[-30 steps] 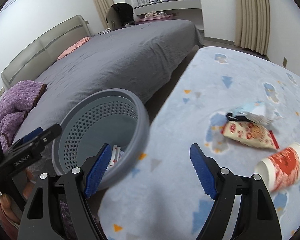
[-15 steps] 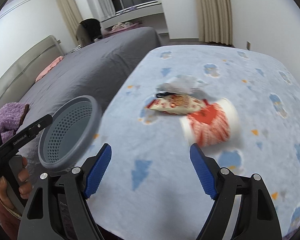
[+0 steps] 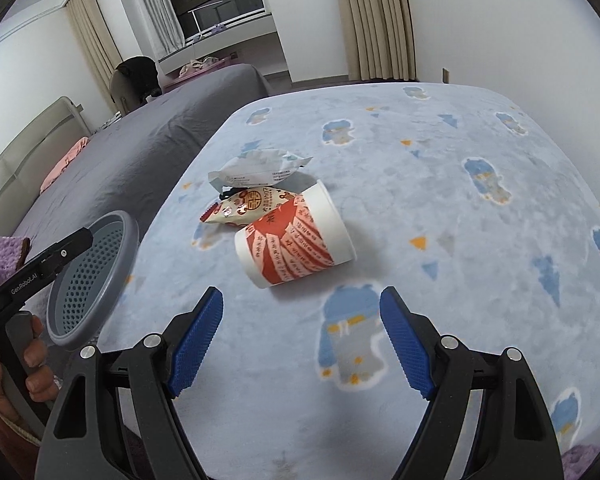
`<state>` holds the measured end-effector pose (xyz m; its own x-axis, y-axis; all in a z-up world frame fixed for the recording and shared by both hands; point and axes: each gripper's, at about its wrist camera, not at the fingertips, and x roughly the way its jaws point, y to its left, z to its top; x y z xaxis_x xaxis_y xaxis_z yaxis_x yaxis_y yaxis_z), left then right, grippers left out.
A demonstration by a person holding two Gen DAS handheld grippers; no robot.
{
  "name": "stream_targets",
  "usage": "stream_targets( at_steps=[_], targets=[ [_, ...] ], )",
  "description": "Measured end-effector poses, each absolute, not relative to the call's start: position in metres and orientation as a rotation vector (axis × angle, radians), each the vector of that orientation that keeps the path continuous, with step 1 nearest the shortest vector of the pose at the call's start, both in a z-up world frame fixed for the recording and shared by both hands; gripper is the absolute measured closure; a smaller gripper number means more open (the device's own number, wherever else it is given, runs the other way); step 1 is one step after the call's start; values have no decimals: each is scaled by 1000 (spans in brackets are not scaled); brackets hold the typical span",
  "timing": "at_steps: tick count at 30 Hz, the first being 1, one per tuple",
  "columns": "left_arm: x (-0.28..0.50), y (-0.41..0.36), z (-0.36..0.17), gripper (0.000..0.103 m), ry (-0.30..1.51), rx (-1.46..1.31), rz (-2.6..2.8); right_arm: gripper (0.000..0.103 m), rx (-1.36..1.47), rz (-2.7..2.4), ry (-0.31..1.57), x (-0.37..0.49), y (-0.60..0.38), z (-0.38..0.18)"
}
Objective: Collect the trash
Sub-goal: 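Move both open tools back toward the paper cup and snack wrapper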
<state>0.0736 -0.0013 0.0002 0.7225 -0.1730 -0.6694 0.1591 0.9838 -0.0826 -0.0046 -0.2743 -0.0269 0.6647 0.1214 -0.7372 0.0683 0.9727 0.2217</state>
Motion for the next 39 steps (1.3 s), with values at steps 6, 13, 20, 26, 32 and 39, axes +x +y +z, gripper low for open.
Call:
stream_targets(
  at_steps=[6,13,20,26,32,39],
  targets=[
    [80,-8,-6,7,758,-6,-179,26,199,58,857,15,-274,-29],
    [86,-13,-15,7,774,13,-165,20,103,100,865,36,-262,-30],
    [90,-15,-20,7,783,19,-157,20,72,124,886,50,-260,-36],
    [90,-15,-21,7,784,25,-156,20,39,138,901,62,-258,-42],
    [91,-14,-23,7,788,25,-154,20,1,147,910,68,-252,-45],
    [91,-14,-24,7,790,27,-156,20,-45,133,928,73,-245,-52]
  ],
)
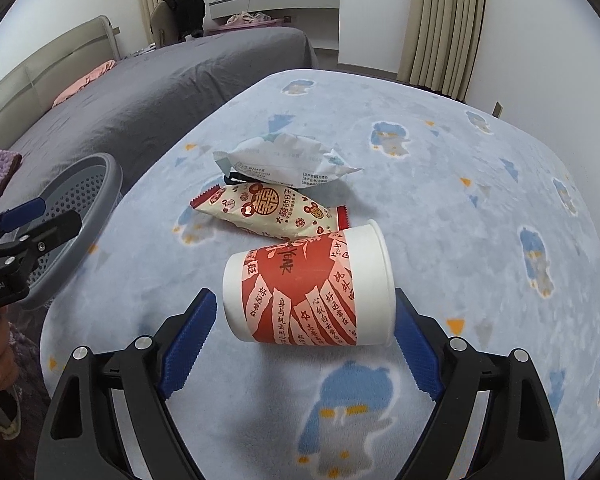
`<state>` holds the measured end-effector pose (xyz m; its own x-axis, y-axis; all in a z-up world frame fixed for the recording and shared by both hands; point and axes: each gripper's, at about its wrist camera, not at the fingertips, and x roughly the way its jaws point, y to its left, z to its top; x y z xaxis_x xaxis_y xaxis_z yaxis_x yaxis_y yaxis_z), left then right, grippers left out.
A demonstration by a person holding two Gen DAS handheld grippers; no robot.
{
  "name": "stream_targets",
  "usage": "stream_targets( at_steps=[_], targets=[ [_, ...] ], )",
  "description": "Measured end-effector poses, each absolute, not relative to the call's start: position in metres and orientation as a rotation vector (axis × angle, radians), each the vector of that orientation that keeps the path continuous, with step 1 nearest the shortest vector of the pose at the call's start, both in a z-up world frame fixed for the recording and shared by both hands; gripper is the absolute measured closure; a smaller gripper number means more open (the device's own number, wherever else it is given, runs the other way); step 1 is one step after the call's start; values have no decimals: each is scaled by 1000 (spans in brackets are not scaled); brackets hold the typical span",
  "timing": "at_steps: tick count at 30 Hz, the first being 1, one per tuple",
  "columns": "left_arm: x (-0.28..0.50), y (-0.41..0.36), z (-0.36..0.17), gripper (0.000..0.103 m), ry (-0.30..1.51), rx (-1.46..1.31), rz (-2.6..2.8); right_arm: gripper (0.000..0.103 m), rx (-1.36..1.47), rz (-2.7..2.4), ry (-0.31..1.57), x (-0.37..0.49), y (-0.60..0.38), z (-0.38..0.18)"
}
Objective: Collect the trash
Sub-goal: 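Move both open tools back toward the paper cup and snack wrapper, then close the right tool on the red-and-white paper cup while the left tool grasps the blue wipe pack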
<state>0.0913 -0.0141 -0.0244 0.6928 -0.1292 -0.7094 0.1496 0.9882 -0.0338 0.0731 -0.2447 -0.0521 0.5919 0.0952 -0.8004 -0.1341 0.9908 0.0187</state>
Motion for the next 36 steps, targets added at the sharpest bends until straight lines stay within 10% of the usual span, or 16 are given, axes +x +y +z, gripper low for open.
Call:
stream_targets(
  at_steps=[36],
  targets=[
    [91,-60,-32,7,833,76,-220,23,109,92,822,52,-285,-35]
  ],
)
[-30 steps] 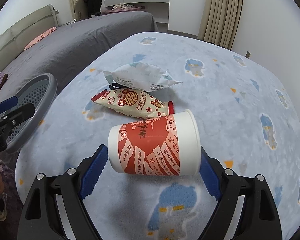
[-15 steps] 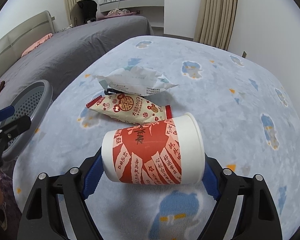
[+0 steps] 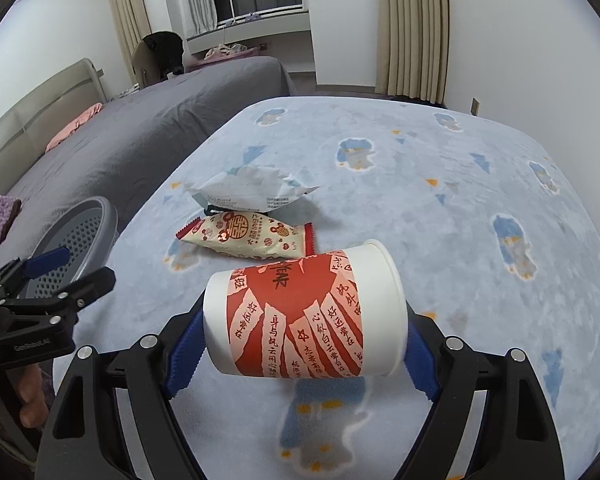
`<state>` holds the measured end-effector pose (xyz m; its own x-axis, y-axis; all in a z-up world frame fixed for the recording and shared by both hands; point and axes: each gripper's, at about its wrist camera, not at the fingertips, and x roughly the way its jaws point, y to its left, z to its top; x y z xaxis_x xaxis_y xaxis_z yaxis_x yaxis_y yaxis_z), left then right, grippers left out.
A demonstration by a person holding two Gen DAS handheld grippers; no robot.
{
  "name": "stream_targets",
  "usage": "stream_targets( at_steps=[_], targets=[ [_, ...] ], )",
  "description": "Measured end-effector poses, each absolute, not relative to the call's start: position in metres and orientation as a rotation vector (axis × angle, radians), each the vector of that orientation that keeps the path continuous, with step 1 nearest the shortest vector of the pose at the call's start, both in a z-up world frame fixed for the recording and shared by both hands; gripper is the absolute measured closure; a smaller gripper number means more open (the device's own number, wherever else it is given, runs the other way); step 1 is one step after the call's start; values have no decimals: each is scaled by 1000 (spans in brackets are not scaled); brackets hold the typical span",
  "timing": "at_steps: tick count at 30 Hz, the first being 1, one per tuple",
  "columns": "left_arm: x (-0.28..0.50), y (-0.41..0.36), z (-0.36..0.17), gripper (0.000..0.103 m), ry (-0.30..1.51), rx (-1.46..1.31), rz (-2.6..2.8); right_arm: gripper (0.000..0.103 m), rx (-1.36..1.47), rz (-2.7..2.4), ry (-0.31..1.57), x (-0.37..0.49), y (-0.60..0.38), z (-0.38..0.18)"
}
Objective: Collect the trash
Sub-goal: 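Close the right tool on the red-and-white paper cup while the left tool grasps the blue wipe pack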
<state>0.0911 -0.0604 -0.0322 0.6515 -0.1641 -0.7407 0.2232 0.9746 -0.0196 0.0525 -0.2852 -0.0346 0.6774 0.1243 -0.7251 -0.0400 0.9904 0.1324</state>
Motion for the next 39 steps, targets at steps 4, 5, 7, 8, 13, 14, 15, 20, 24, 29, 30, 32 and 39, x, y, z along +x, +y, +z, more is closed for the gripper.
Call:
stream_targets(
  at_steps=[4,5,7,8,13,14,15,20,24,29,30,32,39],
  targets=[
    [100,-75,-28,7,839,92,-237,23,154,84,803,50,-301,-28],
    [104,-80,-27,7,841,96,-242,23,166,82,801,49,-305,-27],
    [114,-88,-25,7,837,114,-249,23,186,80,798,49,-313,-27],
    [118,-92,-24,7,834,125,-253,23,192,78,798,49,-316,-27],
    [146,-118,-25,7,832,194,-284,23,229,67,804,51,-331,-28],
    [150,-122,-26,7,834,201,-290,23,238,65,805,52,-334,-28],
    [155,-127,-27,6,838,208,-299,23,245,63,805,53,-337,-28],
    [175,-155,-36,6,853,262,-341,23,275,68,801,59,-343,-26],
    [186,-172,-45,6,866,313,-364,23,286,77,801,64,-344,-26],
    [197,-181,-54,6,879,340,-382,23,301,86,806,69,-346,-27],
    [199,-182,-55,6,882,341,-384,23,302,88,807,69,-345,-27],
    [202,-184,-58,7,892,343,-394,23,305,91,807,70,-345,-27],
    [206,-190,-65,41,924,335,-428,23,312,98,810,72,-346,-28]
  ],
)
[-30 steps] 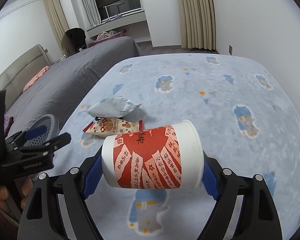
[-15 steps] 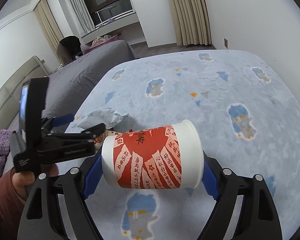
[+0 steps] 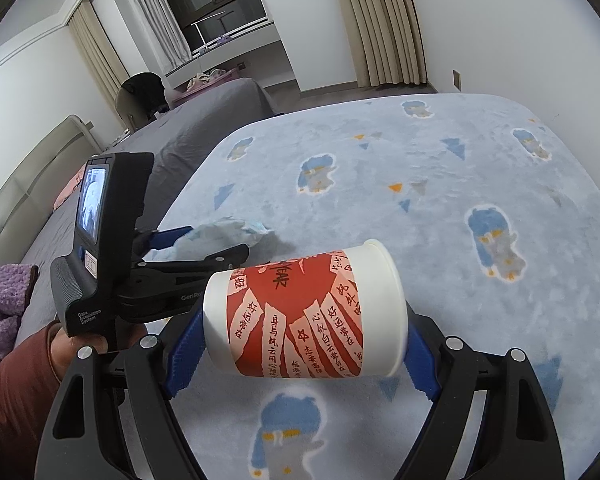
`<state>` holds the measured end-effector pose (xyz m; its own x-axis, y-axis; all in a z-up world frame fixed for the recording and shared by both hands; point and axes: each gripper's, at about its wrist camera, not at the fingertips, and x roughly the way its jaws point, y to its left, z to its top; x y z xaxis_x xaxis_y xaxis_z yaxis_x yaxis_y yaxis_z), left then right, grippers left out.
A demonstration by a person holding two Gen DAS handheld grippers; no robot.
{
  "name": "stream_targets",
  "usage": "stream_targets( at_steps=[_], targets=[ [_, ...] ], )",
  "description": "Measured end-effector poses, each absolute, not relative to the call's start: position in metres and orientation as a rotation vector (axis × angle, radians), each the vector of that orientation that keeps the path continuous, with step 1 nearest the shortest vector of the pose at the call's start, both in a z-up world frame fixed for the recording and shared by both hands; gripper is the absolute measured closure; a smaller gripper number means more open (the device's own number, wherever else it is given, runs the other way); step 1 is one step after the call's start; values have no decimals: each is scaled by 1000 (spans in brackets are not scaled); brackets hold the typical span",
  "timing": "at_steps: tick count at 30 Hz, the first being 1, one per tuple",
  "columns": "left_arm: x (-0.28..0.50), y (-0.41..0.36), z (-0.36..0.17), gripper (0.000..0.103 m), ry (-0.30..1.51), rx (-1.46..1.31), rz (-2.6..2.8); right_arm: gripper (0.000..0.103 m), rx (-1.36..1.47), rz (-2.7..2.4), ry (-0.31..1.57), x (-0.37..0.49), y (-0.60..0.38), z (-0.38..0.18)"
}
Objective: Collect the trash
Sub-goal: 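Close the right tool on the red-and-white paper cup while the left tool grasps the blue wipe pack, then carry the cup and wipe pack over the basket and open both tools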
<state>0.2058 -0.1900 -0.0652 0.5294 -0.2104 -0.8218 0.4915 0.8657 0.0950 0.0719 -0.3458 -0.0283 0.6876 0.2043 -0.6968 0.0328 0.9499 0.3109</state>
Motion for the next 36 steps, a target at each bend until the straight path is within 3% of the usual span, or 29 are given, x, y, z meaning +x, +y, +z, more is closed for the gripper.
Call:
stream_targets(
  at_steps=[5,36],
  targets=[
    [205,-189,-65,51,932,311,-438,23,316,100,803,71,-346,-27],
    [111,-90,-2,51,804,172,-272,23,238,141,789,58,-313,-24]
  ],
)
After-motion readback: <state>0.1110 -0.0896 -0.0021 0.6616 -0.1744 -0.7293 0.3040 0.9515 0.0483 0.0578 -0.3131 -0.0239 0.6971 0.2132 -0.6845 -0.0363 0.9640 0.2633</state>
